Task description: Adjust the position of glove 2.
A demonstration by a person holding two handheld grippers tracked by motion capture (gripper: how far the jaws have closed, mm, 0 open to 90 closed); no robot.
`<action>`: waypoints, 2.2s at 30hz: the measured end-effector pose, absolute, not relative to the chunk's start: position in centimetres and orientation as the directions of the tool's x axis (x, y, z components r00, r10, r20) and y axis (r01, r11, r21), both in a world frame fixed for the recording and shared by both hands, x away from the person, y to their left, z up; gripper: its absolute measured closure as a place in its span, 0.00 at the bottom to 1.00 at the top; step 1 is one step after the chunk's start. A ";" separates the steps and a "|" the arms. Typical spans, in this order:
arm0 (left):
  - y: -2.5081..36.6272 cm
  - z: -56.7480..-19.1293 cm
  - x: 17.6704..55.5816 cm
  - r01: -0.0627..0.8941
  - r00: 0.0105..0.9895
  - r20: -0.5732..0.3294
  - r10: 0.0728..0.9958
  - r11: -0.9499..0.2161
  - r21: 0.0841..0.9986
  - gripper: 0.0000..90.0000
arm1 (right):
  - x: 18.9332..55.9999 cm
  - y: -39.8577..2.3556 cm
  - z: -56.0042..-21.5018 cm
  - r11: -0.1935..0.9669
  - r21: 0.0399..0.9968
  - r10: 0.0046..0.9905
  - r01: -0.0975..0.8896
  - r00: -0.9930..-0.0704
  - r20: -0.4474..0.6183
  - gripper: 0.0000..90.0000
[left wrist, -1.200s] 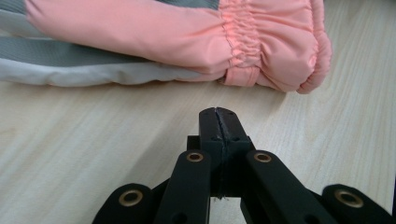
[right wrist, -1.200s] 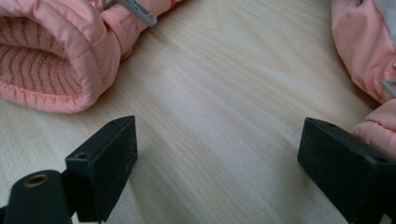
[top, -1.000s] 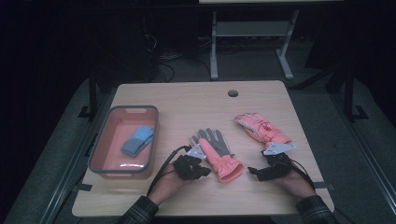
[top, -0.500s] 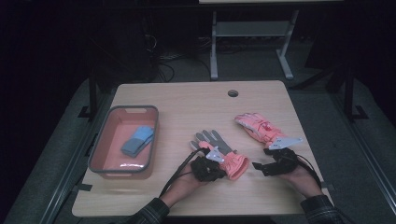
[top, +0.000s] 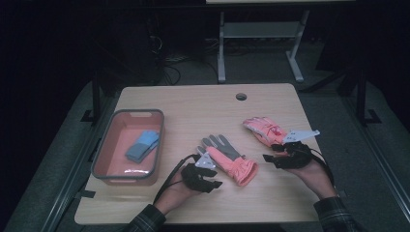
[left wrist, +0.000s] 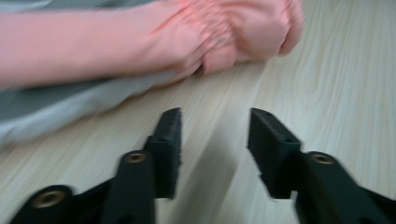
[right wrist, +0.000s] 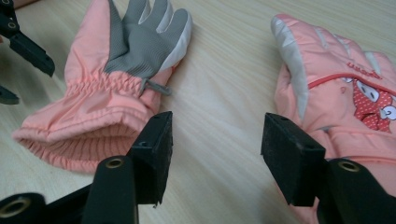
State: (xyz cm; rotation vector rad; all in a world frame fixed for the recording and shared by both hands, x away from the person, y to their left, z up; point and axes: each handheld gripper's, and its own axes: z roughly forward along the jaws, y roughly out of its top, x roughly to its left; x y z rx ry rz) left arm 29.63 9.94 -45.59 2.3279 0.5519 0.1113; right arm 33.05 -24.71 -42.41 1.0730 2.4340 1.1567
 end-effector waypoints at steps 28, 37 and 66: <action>14.8 -47.7 28.6 0.320 0.892 -0.010 0.452 -0.616 0.720 0.14 | 41.0 -26.3 -43.3 0.464 0.690 0.720 0.555 -0.690 0.072 0.57; 14.9 -47.7 28.6 0.315 0.894 -0.005 0.447 -0.622 0.717 0.14 | 41.1 -25.6 -44.6 0.524 0.655 0.717 0.545 -0.697 0.006 0.73; 14.8 -47.7 28.6 0.321 0.892 -0.010 0.452 -0.617 0.719 0.14 | 40.1 -27.1 -41.9 0.384 0.716 0.760 0.583 -0.640 0.113 0.95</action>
